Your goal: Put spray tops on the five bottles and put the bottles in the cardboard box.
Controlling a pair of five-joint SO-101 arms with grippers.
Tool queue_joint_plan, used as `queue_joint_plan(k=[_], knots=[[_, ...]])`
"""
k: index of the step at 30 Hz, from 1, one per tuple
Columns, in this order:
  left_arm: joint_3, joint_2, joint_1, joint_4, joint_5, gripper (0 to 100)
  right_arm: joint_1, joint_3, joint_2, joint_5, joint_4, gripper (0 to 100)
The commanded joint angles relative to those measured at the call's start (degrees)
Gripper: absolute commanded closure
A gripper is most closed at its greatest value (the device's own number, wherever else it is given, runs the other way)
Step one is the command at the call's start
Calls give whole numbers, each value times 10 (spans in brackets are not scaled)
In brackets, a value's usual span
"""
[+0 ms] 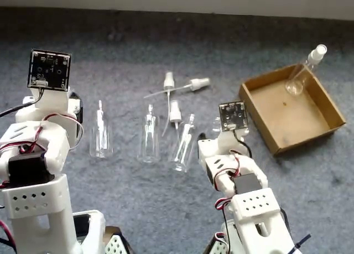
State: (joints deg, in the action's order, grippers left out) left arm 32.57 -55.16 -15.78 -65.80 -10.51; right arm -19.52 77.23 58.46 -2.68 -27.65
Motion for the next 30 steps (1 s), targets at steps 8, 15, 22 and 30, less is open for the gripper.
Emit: queue_joint_plan(k=[8,15,22,30], knots=[[-7,-12,15,5,98,995,-18,-6,15,-2,126,789],[-44,-12,102,7,131,995,-20,-13,16,-2,138,789],[-104,-12,200,8,209,995,-20,-9,16,-1,277,789],[-153,-12,275,60,225,995,-20,15,16,-1,321,789]])
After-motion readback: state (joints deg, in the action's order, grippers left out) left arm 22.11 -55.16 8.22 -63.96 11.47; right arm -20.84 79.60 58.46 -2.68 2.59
